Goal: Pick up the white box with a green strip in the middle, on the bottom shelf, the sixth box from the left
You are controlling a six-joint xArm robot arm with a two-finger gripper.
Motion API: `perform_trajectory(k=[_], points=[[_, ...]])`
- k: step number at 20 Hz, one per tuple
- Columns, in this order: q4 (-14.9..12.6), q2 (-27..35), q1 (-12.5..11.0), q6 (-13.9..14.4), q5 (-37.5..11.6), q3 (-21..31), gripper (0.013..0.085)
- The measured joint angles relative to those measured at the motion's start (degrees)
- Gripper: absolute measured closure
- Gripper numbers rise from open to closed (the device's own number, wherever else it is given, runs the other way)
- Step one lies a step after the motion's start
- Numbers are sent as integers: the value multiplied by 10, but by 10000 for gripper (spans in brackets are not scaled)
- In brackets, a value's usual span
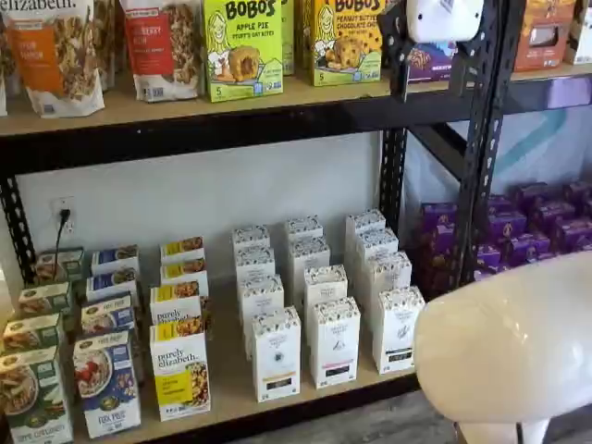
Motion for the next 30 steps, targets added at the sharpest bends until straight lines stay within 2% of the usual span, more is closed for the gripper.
perform_trajectory(k=[2,5,10,13,16,18,22,30], points=[[-18,4,14,8,7,-4,130],[-27,1,43,34,-3,7,130],[-48,2,127,114,-35,43,130],[-48,8,168,159,-85,90,130],[-41,21,184,180,-146,138,130],[-39,28,184,182,-195,169,130],[-41,55,167,169,-271,211,130],[-42,144,120,128,-429,277,130]])
